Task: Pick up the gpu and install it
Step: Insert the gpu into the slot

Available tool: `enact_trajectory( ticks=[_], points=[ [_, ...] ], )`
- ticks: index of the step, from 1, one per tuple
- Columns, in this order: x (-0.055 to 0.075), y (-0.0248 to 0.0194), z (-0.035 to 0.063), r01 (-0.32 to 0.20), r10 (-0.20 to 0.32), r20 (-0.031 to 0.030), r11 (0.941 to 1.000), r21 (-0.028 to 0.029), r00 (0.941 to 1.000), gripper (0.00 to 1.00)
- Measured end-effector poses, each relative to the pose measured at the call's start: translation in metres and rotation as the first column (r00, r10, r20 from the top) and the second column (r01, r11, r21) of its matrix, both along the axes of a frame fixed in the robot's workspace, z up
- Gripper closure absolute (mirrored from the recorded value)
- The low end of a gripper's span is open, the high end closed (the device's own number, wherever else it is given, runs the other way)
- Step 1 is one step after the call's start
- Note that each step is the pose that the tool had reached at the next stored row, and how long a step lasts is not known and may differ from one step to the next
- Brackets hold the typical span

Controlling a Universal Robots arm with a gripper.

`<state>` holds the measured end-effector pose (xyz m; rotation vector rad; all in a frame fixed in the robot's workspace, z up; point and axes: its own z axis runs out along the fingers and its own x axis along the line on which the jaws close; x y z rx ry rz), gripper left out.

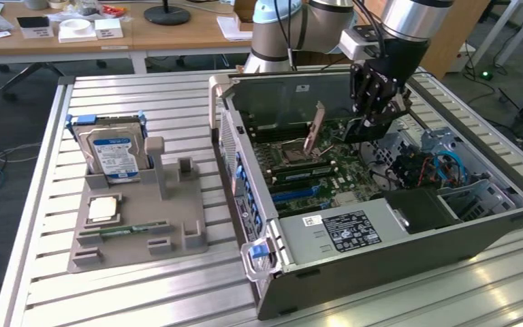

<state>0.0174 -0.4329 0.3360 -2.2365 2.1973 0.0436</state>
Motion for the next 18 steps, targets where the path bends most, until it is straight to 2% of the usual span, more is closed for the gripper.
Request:
enact_trajectory(
  ticks=[18],
  points=[
    [-0.0083,0.0,-0.0014,0.0,0.0,0.0032,1.0,0.0001,1.0,0.74]
  ],
)
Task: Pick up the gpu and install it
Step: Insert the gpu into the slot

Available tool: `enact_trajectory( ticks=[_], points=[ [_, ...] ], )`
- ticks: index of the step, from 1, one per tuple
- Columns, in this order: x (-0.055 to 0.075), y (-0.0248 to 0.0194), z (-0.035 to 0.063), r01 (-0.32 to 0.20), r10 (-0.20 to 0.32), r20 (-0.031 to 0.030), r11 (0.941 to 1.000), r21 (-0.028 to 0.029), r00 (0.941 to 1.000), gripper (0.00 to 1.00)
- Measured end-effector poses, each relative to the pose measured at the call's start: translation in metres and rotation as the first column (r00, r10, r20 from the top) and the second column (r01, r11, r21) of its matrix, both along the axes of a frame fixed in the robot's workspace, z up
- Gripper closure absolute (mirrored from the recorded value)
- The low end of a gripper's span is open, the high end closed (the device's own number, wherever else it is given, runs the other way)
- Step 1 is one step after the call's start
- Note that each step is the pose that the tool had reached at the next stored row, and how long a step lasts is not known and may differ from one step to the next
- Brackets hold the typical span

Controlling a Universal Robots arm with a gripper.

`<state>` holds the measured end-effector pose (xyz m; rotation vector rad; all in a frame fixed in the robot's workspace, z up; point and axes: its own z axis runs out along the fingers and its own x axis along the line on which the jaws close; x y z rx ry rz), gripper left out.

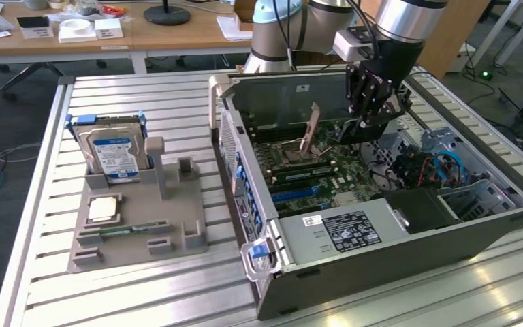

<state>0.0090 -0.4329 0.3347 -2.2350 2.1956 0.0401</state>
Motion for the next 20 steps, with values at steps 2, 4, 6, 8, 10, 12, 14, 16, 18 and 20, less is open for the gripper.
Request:
enact_trajectory(
  ticks=[2,4,6,8,10,12,14,16,18,20],
  points=[
    [0.0,0.0,0.0,0.0,0.0,0.0,1.0,0.0,1.0,0.74],
    [-0.002,0.0,0.0,0.0,0.0,0.0006,1.0,0.0,1.0,0.74],
    [-0.004,0.0,0.0,0.0,0.0,0.0015,1.0,0.0001,1.0,0.74],
    [-0.006,0.0,0.0,0.0,0.0,0.0024,1.0,0.0,1.0,0.74],
    [-0.008,0.0,0.0,0.0,0.0,0.0031,1.0,0.0,1.0,0.74],
    [-0.009,0.0,0.0,0.0,0.0,0.0036,1.0,0.0,1.0,0.74],
    [-0.01,0.0,0.0,0.0,0.0,0.0038,1.0,0.0,1.0,0.74],
    [-0.01,0.0,0.0,0.0,0.0,0.0038,1.0,0.0,1.0,0.74],
    [-0.01,0.0,0.0,0.0,0.0,0.0038,1.0,0.0,1.0,0.74],
    [-0.01,0.0,0.0,0.0,0.0,0.0037,1.0,0.0,1.0,0.74]
  ],
)
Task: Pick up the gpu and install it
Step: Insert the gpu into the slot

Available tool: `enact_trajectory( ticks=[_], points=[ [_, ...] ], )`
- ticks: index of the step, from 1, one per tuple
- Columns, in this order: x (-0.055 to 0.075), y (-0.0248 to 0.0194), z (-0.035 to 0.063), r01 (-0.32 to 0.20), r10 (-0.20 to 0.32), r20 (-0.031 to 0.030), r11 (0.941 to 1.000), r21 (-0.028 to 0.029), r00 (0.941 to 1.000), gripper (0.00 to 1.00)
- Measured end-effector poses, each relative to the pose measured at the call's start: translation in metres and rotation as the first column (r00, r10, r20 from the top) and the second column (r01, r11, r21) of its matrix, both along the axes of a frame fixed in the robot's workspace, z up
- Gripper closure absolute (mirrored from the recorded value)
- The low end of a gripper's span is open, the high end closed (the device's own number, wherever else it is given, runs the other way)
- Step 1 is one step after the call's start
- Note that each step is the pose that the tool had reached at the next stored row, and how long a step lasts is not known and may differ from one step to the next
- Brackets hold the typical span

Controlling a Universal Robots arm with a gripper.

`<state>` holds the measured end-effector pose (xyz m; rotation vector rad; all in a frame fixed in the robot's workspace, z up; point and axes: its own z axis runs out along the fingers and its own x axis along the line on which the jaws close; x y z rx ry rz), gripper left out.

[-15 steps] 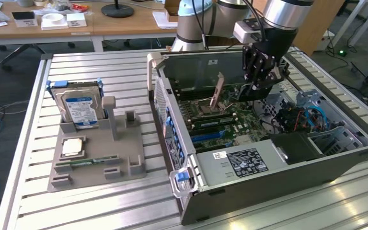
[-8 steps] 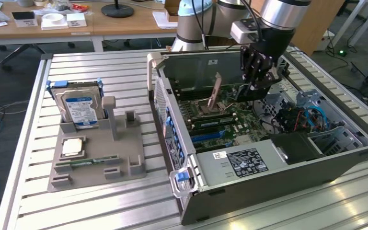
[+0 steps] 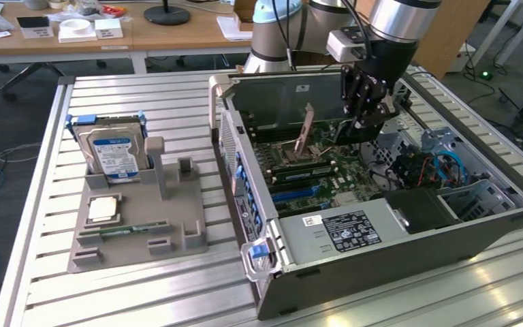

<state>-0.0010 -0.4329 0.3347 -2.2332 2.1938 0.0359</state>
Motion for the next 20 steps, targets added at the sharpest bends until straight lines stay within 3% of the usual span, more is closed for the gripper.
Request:
enact_trajectory(
  ticks=[7,20],
  points=[
    [0.0,-0.0002,-0.0003,0.0,0.0,0.0,1.0,0.0001,1.0,0.74],
    [-0.005,-0.0028,-0.0147,-0.002,0.002,0.0004,1.0,0.0,1.0,0.74]
  ],
)
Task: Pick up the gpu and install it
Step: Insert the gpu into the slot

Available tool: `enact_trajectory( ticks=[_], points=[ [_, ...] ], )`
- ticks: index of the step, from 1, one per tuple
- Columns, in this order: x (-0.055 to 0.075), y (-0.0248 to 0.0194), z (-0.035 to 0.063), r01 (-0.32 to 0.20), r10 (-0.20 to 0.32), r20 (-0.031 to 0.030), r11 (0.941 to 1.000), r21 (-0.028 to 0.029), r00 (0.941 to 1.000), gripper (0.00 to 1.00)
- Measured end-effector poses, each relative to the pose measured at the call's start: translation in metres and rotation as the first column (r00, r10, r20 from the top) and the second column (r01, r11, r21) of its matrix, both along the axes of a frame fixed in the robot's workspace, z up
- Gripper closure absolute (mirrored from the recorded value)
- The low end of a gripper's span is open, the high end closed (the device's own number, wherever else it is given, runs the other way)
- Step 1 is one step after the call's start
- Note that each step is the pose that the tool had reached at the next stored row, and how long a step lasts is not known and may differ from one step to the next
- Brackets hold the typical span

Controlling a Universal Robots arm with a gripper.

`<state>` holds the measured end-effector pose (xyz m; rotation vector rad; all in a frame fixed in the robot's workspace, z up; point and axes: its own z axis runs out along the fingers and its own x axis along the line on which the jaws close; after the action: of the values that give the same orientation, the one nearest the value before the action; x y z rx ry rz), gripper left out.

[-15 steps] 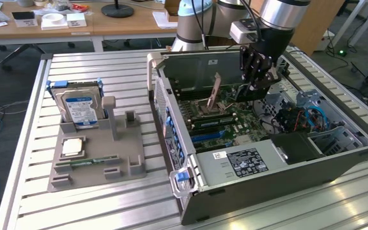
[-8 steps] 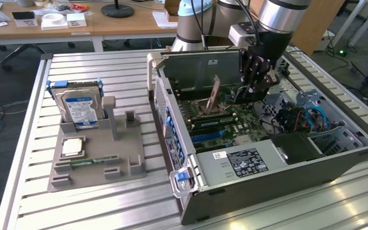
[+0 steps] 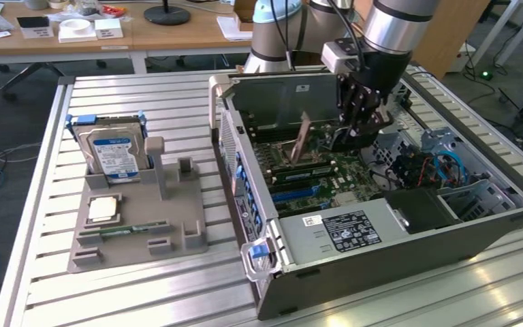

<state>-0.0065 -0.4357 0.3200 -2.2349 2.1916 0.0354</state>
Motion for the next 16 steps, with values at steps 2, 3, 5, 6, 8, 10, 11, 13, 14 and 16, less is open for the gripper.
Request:
enact_trajectory(
  ticks=[2,3,5,6,8,10,11,13,14,16],
  points=[
    [-0.001,-0.0006,-0.0018,-0.001,0.001,0.0005,1.0,0.0,1.0,0.74],
    [-0.002,-0.0009,-0.0025,-0.001,0.001,0.0008,1.0,0.0,1.0,0.74],
    [-0.004,-0.0015,-0.0036,-0.002,0.002,0.0015,1.0,-0.0002,1.0,0.74],
    [-0.004,-0.0017,-0.0041,-0.002,0.002,0.002,1.0,-0.0001,1.0,0.74],
    [-0.006,-0.0017,-0.0045,-0.003,0.003,0.0027,1.0,-0.0002,1.0,0.74],
    [-0.007,-0.0018,-0.0048,-0.004,0.004,0.0034,1.0,-0.0001,1.0,0.74],
    [-0.008,-0.0018,-0.0049,-0.004,0.004,0.0036,1.0,-0.0001,1.0,0.74],
    [-0.009,-0.0018,-0.0051,-0.005,0.005,0.004,1.0,-0.0001,1.0,0.74],
    [-0.01,-0.0018,-0.0052,-0.005,0.005,0.0043,1.0,-0.0001,1.0,0.74],
    [-0.011,-0.0018,-0.0054,-0.006,0.006,0.0048,1.0,0.0,1.0,0.74]
  ],
)
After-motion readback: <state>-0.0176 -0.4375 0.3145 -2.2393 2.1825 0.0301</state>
